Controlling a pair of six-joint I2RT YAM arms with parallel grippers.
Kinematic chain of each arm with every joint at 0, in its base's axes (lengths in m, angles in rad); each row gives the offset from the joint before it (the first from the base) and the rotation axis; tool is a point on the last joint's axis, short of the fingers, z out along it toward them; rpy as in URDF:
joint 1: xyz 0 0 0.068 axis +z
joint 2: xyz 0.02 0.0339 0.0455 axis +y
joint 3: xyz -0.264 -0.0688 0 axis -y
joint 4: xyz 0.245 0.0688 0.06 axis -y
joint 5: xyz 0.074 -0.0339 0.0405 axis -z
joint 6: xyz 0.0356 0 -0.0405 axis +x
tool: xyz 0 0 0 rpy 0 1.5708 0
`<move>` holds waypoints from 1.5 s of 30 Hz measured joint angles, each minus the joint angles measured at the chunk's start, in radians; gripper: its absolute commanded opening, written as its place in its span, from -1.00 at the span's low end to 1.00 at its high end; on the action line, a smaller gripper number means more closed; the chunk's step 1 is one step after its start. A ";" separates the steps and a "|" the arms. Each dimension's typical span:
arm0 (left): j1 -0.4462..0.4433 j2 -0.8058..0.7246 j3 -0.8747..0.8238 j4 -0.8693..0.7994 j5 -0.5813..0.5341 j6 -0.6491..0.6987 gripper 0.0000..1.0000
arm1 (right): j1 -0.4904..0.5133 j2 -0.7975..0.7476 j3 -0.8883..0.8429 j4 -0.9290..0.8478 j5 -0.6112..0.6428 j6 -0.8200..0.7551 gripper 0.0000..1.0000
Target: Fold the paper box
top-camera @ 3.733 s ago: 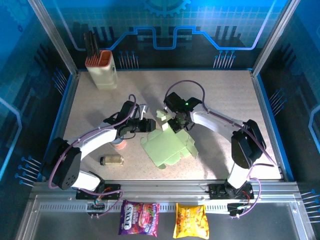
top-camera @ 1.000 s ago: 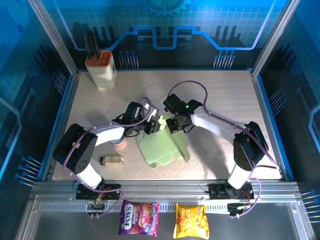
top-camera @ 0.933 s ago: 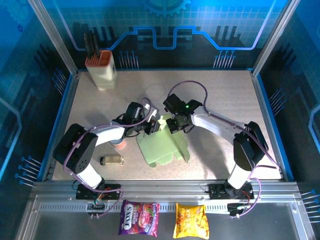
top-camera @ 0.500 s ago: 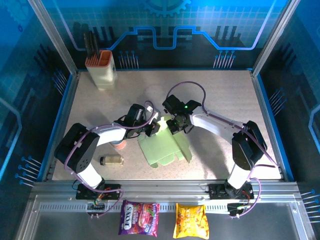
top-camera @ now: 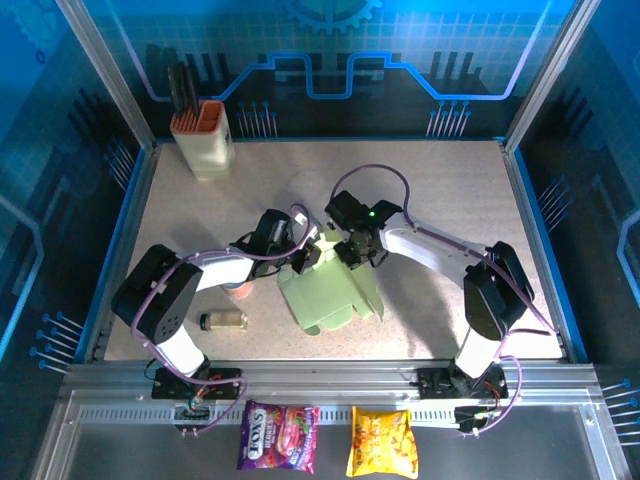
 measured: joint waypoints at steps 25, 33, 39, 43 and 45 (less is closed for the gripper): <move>-0.005 0.002 -0.005 -0.001 -0.008 0.000 -0.75 | -0.091 -0.163 0.035 0.018 -0.190 0.037 -0.31; -0.005 0.002 -0.005 -0.004 -0.008 0.000 -0.74 | -0.160 -0.167 -0.029 0.067 -0.280 0.065 -0.31; -0.005 0.002 -0.005 -0.005 -0.008 0.000 -0.75 | -0.162 -0.127 -0.044 0.097 -0.342 0.071 -0.29; -0.005 0.002 -0.005 -0.008 -0.008 0.000 -0.74 | -0.162 -0.103 -0.055 0.110 -0.365 0.072 -0.28; -0.005 0.002 -0.005 -0.008 -0.008 0.000 -0.74 | -0.162 -0.100 -0.061 0.114 -0.374 0.072 -0.28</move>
